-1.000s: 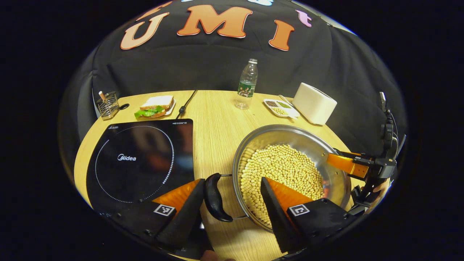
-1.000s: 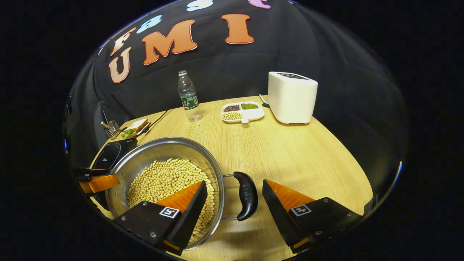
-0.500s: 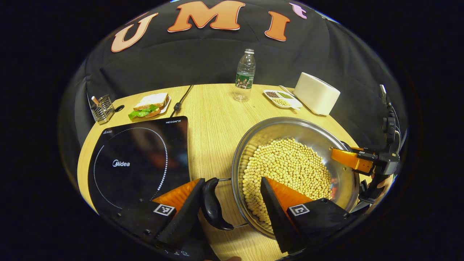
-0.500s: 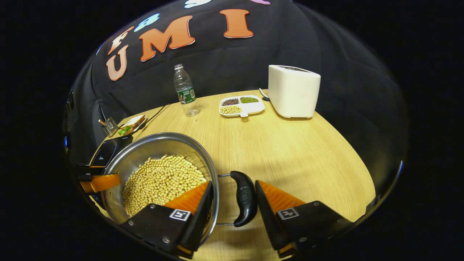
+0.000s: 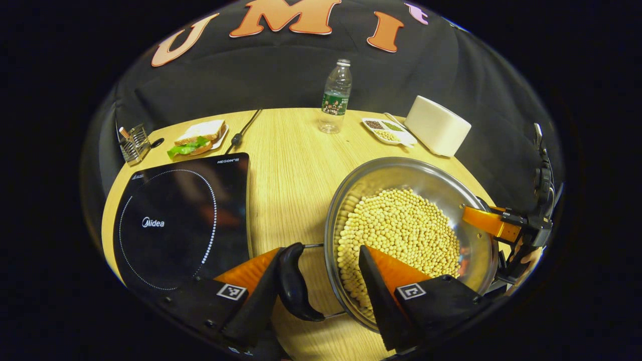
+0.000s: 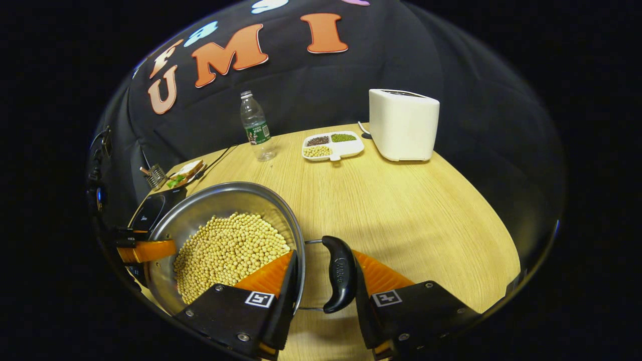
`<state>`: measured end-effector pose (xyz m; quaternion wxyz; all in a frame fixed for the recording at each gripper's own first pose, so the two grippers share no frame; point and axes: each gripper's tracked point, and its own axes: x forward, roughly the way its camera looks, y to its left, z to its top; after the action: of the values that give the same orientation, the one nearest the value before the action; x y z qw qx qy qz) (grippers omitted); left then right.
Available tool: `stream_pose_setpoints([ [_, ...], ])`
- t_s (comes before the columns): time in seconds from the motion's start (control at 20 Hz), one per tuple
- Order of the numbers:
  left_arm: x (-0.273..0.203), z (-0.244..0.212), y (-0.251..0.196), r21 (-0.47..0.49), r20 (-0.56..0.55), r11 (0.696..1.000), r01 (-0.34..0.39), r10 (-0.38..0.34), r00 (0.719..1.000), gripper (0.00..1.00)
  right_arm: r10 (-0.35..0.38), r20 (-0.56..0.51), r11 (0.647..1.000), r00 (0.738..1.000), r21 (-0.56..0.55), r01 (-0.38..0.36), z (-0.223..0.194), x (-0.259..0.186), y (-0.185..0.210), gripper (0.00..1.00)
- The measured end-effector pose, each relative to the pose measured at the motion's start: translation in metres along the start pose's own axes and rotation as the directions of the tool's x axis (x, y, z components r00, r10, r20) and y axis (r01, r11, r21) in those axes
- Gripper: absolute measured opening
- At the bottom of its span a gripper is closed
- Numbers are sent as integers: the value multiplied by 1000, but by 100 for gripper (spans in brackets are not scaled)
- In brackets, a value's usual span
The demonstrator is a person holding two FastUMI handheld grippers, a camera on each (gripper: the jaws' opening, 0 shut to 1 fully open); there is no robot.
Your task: First push the handle of the pot to place it horizontally, then grasp the pot with both hands and set it on the induction cooktop.
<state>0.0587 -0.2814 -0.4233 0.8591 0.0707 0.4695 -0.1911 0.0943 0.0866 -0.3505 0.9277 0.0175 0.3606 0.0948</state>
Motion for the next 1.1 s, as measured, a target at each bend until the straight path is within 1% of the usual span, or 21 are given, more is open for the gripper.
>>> stream_pose_setpoints([
  [0.05, -2, 2, -4, -28, 6, 999, 20, -20, 1000, 82, 4, -4, 1000, 1000, 12, -4, 0, 3, 0, 57],
  [0.1, -1, 0, -5, -31, -9, 999, 10, -10, 1000, 71, 6, 0, 1000, 1000, 19, -6, 0, -1, 1, 56],
  [0.2, -1, 0, -3, -18, -23, 1000, -16, 16, 1000, 69, -1, -2, 1000, 1000, 25, 1, 0, -1, 1, 54],
  [0.25, 0, 0, -3, -18, -26, 1000, -18, 18, 1000, 65, -6, -6, 999, 1000, 38, 6, -1, -3, 1, 48],
  [0.35, -1, 0, -4, -23, -32, 1000, -21, 20, 999, 62, -6, -27, 998, 1000, 60, 7, -5, -6, 2, 48],
  [0.4, -3, 3, -3, -15, -26, 1000, -23, 22, 999, 61, -5, -31, 998, 1000, 66, 7, -6, -11, 2, 52],
  [0.65, -22, 22, 5, 10, 21, 1000, -25, 25, 999, 61, 8, 6, 996, 1000, 91, -8, 9, -37, 18, 52],
  [0.7, -28, 24, 7, 10, 25, 1000, -26, 26, 999, 60, 11, 16, 996, 1000, 88, -12, 13, -42, 23, 47],
  [0.75, -36, 27, 11, 9, 27, 1000, -26, 26, 999, 60, 15, 24, 996, 1000, 83, -17, 17, -47, 29, 52],
  [0.9, -61, 30, 24, -3, 49, 999, -34, 34, 998, 59, 34, 43, 997, 998, 67, -37, 28, -59, 50, 52],
  [0.95, -70, 32, 29, -7, 56, 999, -39, 39, 998, 61, 41, 50, 997, 998, 60, -44, 31, -63, 59, 52],
  [1.1, -98, 29, 49, -32, 57, 998, -54, 56, 997, 60, 66, 67, 997, 996, 31, -69, 40, -72, 88, 52],
])
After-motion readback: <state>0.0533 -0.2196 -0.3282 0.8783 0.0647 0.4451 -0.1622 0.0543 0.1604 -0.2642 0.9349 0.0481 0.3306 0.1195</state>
